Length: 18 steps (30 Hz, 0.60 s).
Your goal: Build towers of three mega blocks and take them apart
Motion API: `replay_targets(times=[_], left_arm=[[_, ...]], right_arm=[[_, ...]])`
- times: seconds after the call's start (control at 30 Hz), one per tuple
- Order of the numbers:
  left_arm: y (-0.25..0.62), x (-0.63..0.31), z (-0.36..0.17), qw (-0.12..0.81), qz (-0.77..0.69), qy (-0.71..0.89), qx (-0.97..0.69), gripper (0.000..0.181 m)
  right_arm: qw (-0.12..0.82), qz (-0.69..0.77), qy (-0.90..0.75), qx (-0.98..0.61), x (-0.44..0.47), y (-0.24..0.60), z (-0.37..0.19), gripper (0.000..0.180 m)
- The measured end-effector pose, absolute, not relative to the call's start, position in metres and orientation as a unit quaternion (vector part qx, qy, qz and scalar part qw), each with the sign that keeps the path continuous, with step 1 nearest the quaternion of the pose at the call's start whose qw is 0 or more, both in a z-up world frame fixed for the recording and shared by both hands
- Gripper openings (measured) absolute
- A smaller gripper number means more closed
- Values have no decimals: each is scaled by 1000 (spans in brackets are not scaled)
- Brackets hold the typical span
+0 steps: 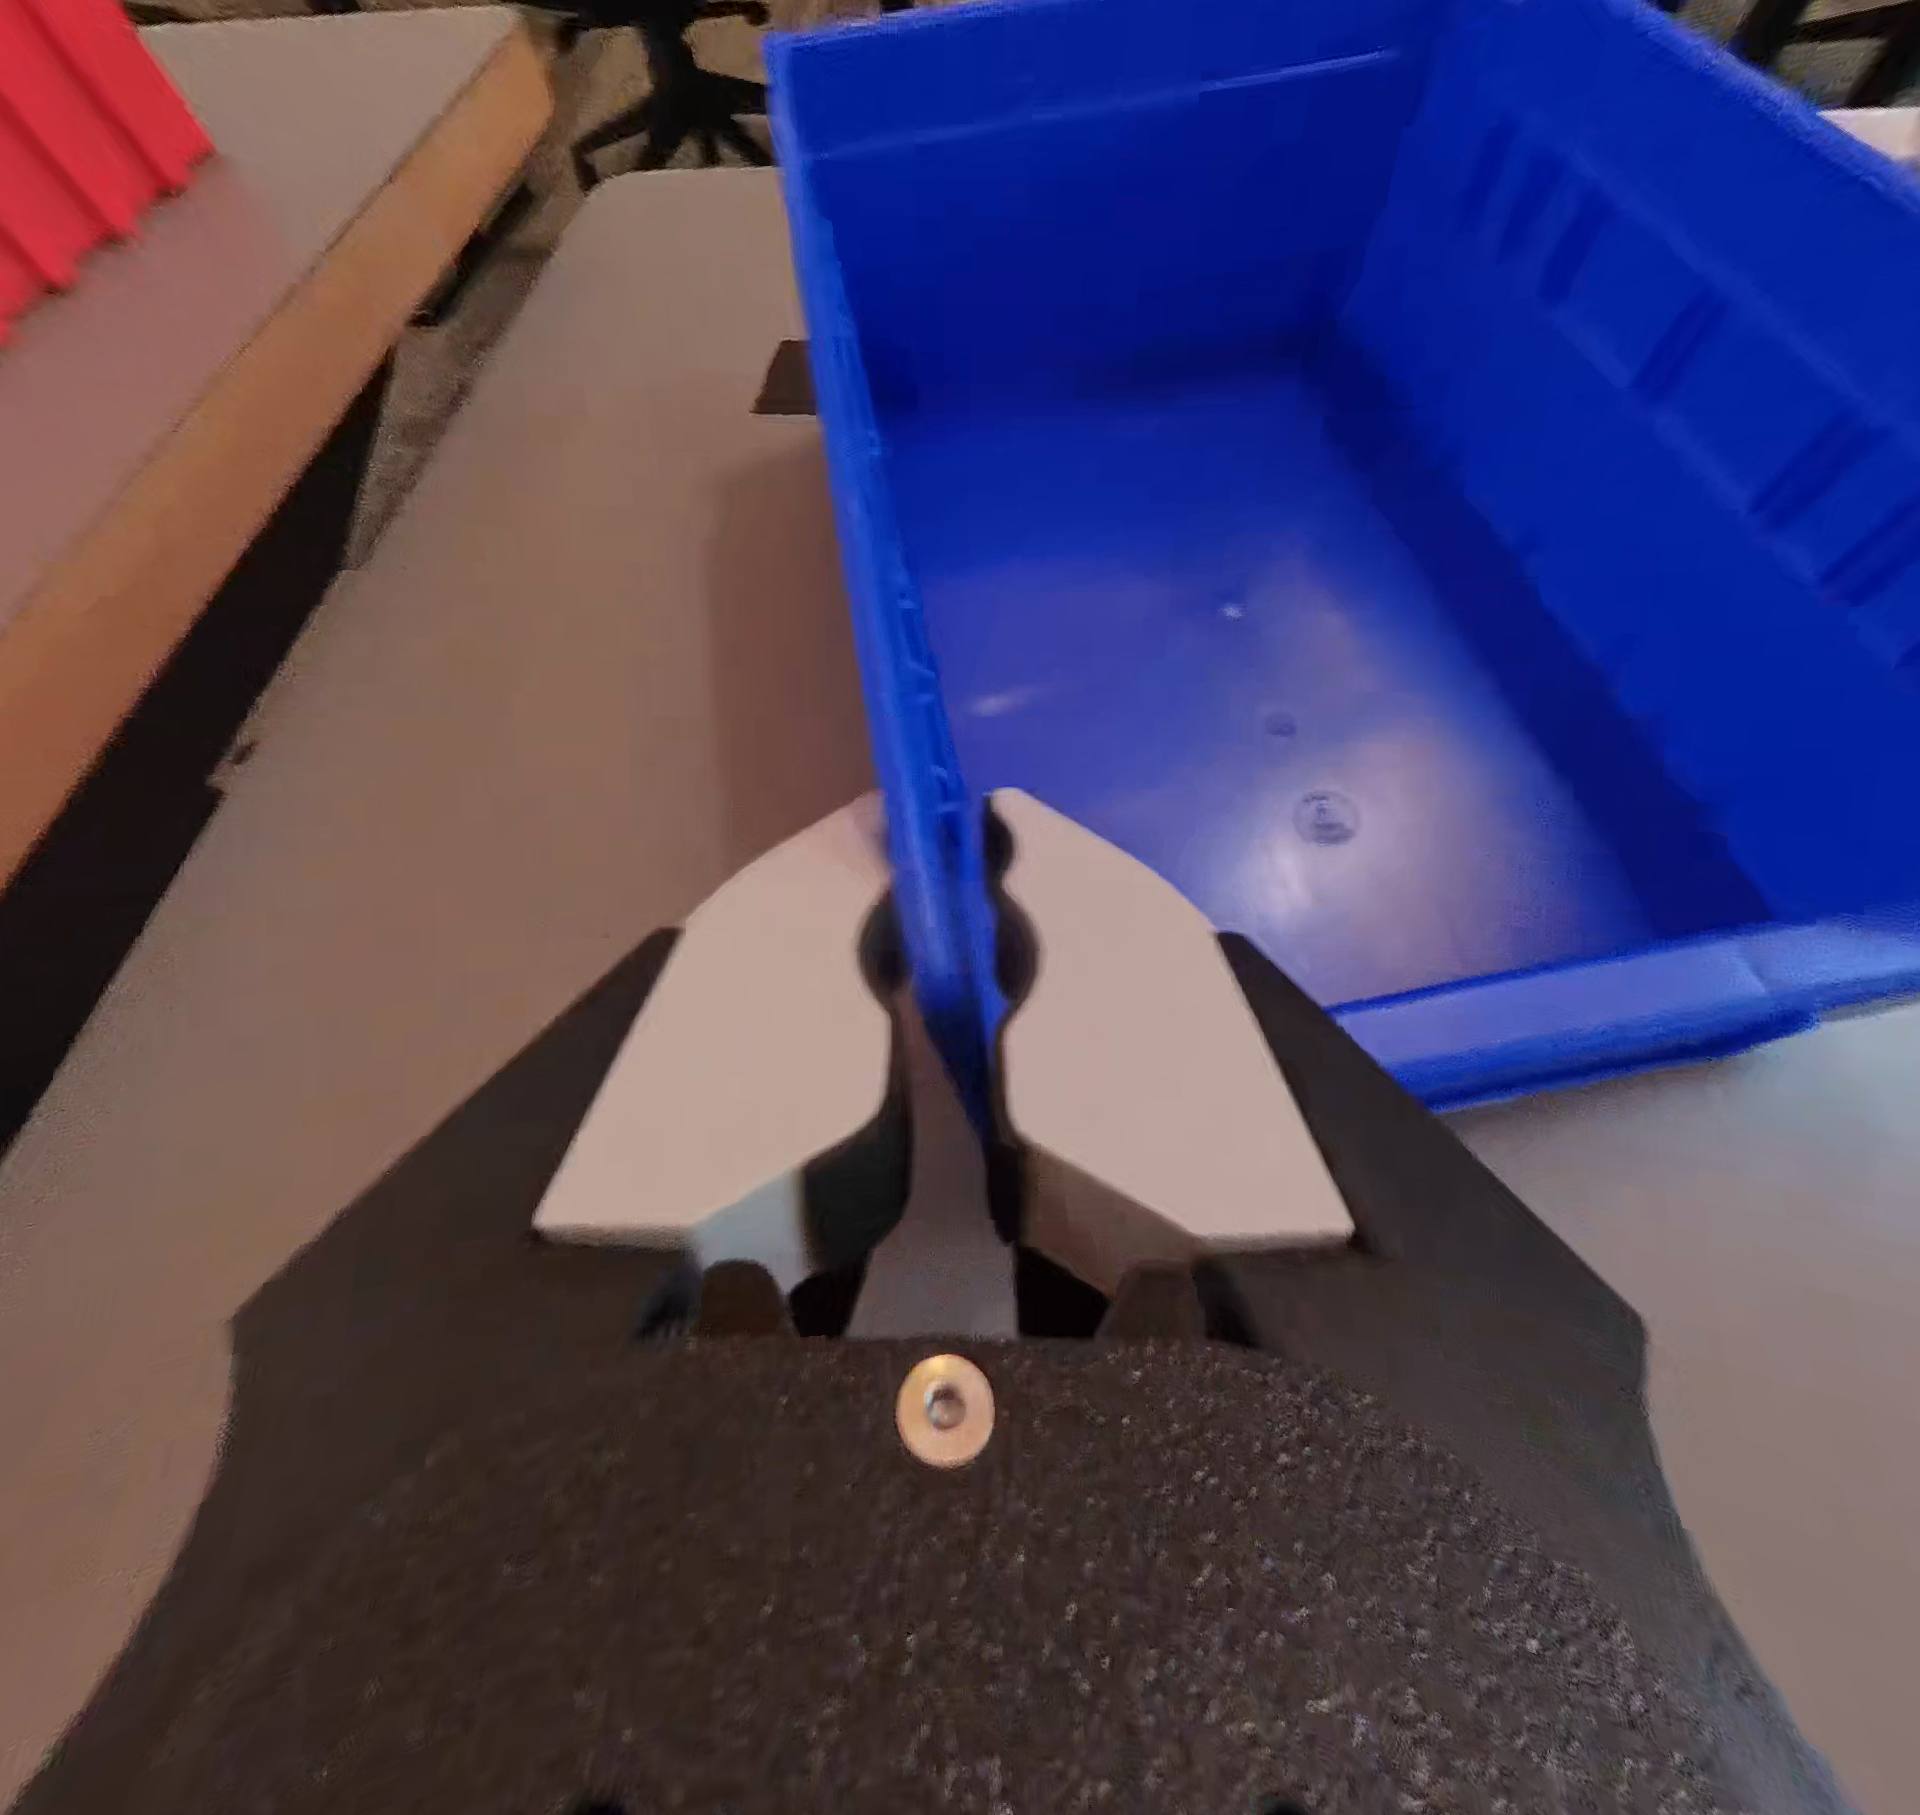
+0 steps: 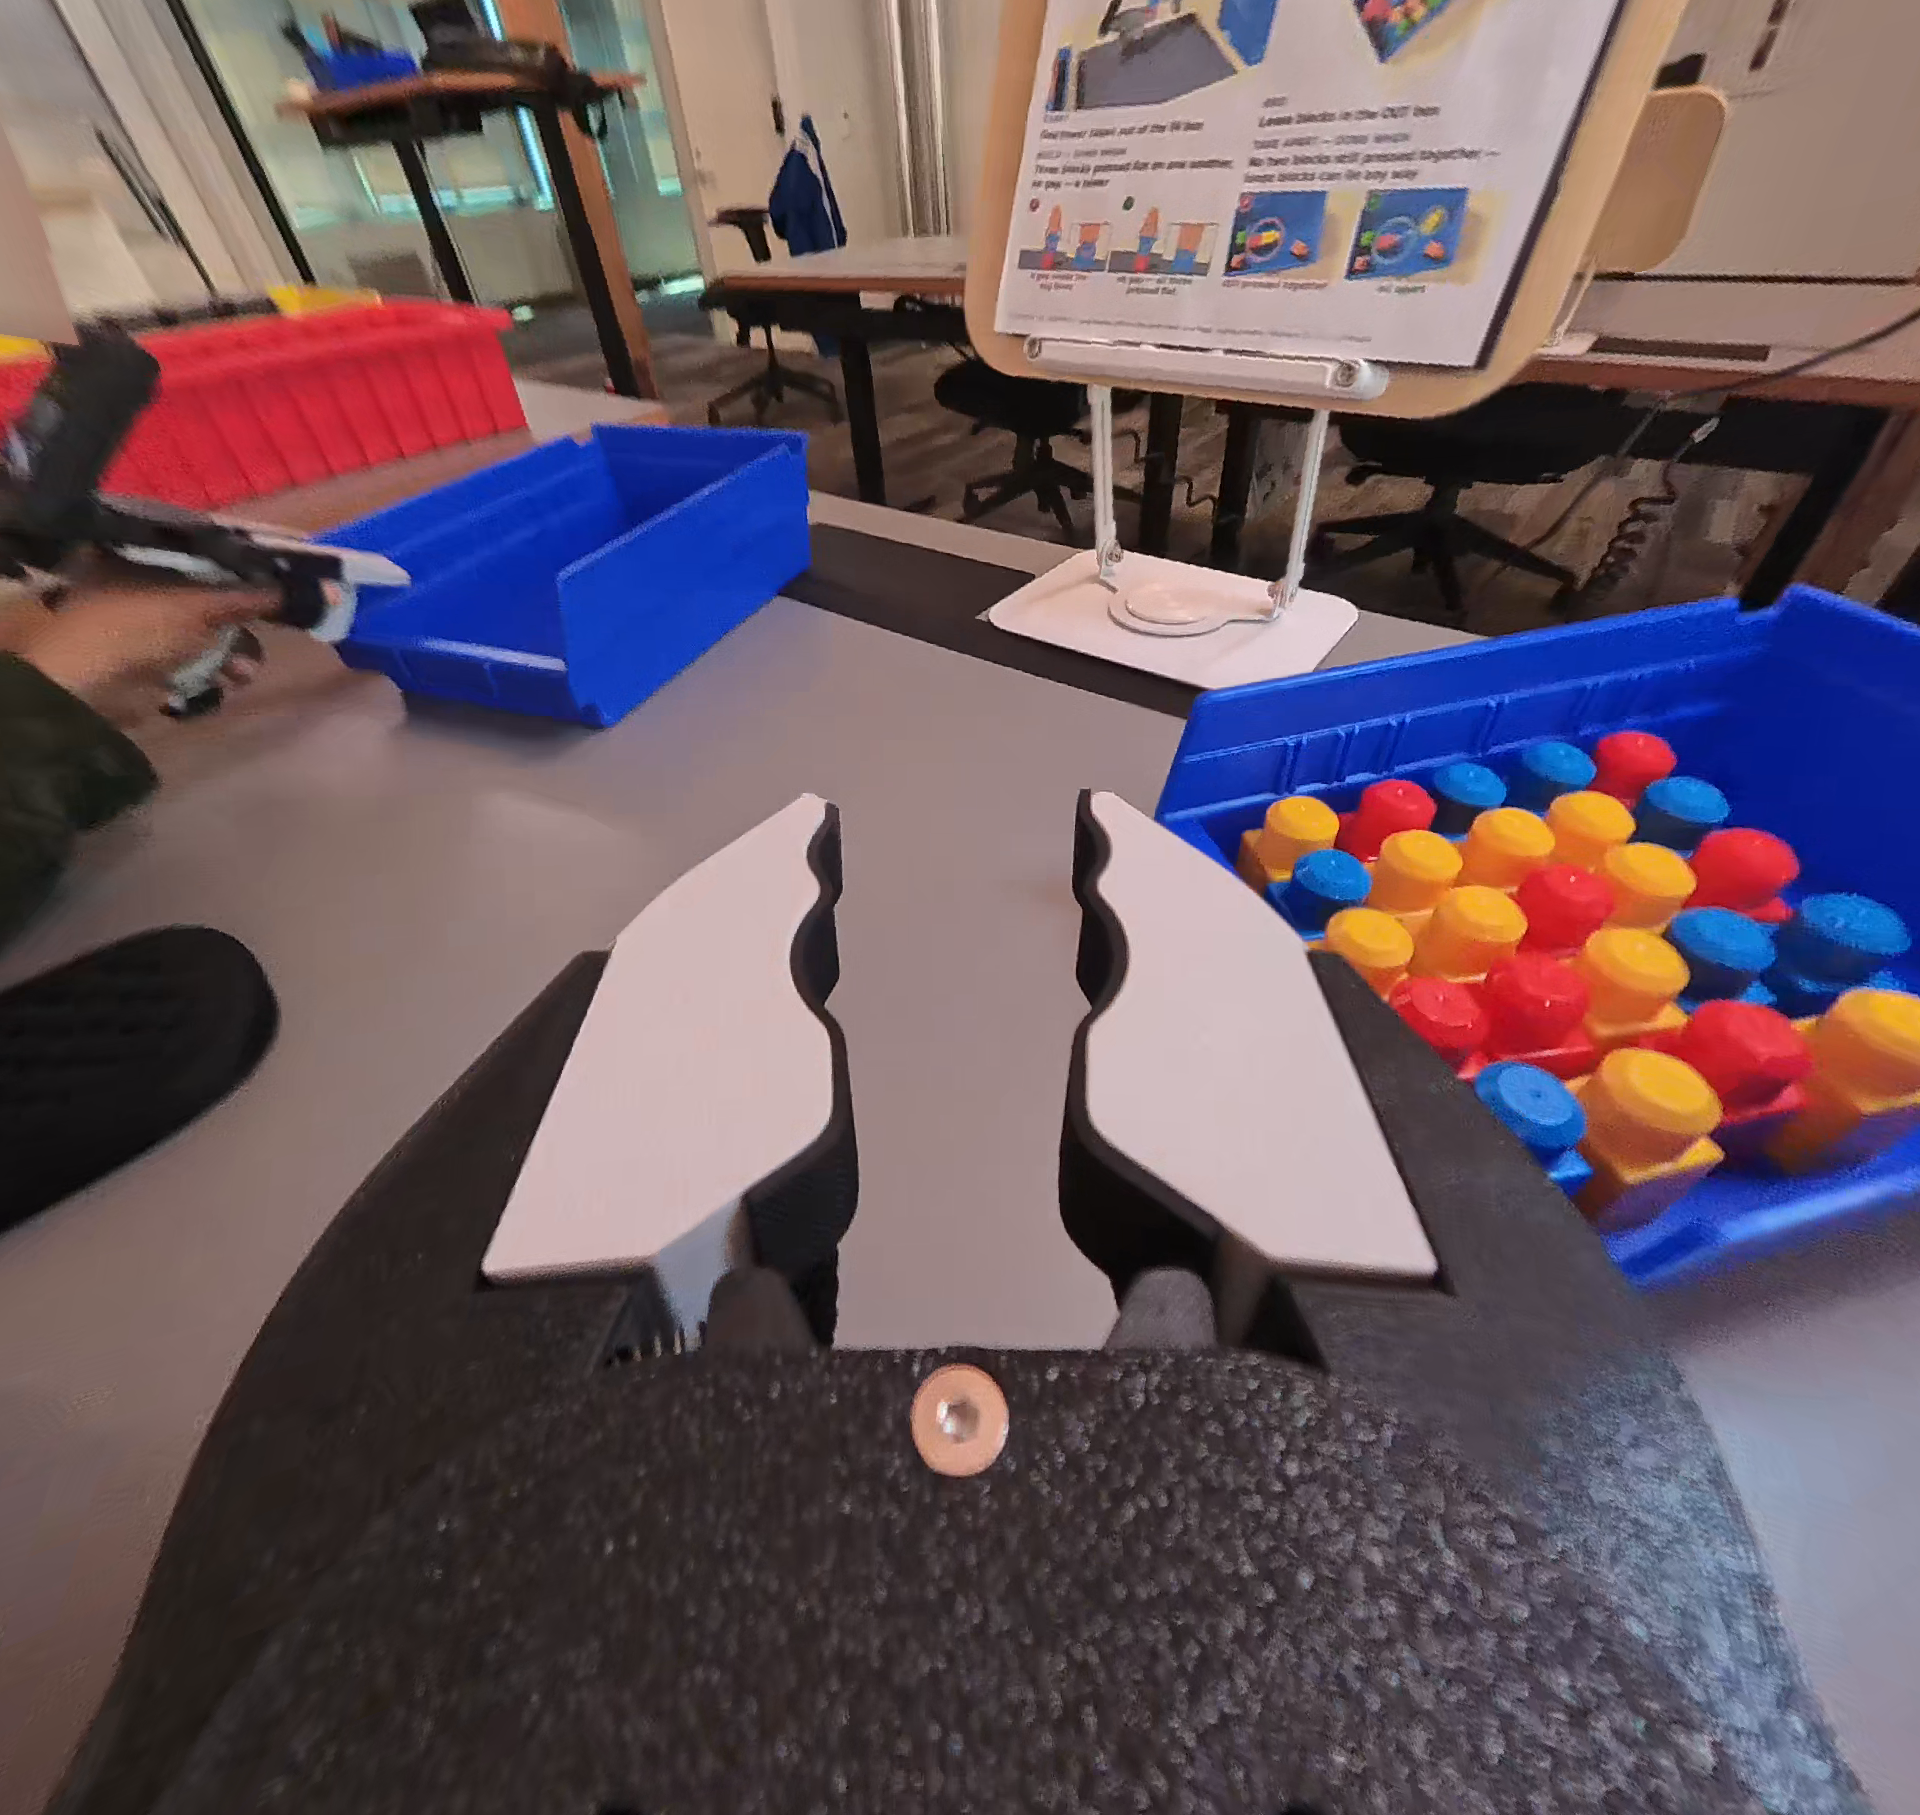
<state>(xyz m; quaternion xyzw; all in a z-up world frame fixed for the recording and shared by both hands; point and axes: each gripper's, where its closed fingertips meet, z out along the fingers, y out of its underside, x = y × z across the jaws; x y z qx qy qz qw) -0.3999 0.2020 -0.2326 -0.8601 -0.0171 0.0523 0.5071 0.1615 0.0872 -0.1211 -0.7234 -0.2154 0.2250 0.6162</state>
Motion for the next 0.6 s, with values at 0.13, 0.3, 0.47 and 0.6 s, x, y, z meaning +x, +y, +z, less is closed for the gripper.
replay_targets(times=[0.13, 0.3, 0.47, 0.6], left_arm=[[196, -381, -232, 500, 37, -23, -865, 7], [181, -326, -229, 498, -20, 13, -867, 15], [175, -271, -229, 497, -55, 67, -863, 19], [171, -233, -231, 495, -84, 105, -858, 21]], right_arm=[[634, 199, -194, -721, 182, 83, -124, 41], [640, 98, -155, -746, 224, 92, -141, 42], [618, -42, -104, -778, 279, 105, -167, 56], [593, -30, -65, -802, 295, 114, -190, 70]])
